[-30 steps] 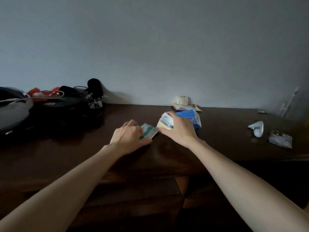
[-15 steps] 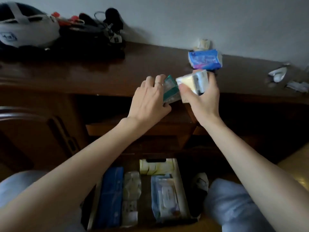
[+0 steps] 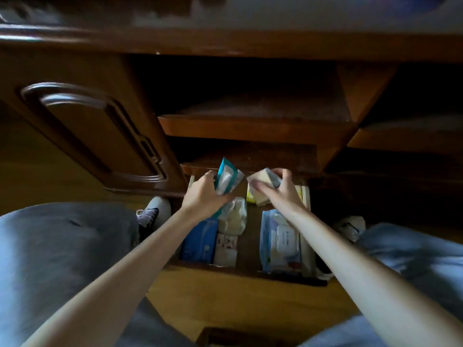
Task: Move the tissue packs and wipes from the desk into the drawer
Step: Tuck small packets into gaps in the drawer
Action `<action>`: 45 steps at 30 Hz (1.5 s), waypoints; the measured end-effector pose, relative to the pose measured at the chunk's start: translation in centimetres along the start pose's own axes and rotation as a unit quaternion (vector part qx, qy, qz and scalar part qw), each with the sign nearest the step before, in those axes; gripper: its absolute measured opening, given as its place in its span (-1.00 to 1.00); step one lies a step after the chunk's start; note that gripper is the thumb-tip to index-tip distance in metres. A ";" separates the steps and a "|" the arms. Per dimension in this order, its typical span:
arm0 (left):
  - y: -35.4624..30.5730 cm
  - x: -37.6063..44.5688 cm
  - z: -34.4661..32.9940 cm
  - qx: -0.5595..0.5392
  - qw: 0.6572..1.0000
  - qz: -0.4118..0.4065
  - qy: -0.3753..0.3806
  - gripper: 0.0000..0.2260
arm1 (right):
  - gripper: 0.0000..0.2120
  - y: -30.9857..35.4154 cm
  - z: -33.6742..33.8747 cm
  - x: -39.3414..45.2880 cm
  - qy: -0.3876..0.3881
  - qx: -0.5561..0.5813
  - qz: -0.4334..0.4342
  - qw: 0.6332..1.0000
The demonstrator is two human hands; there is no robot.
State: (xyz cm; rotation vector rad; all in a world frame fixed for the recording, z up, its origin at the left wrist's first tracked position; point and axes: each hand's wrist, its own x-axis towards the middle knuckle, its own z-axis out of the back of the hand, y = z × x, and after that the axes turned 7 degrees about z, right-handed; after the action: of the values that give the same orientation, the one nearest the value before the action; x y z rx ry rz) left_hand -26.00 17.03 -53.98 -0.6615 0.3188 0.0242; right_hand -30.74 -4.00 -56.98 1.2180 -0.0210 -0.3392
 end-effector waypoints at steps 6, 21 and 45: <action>6.9 0.0 -2.9 -0.107 0.983 0.136 0.067 -0.55 | -0.32 -4.9 -1.7 -1.2 0.090 0.035 -0.106 0.990; 12.3 0.4 -4.7 -0.257 0.925 0.227 0.165 -0.62 | -0.40 -7.2 -8.1 -3.3 0.198 0.277 -0.275 0.899; 14.4 1.3 -3.2 -0.420 0.862 0.282 -0.033 -0.79 | -0.59 -13.4 -8.8 -0.9 0.220 -0.130 -0.166 0.952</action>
State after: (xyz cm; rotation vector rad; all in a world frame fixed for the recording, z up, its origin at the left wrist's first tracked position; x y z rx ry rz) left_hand -27.40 26.40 -65.41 -1.4123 0.4265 0.7880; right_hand -33.11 0.21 -72.27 1.0087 0.6029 -0.3437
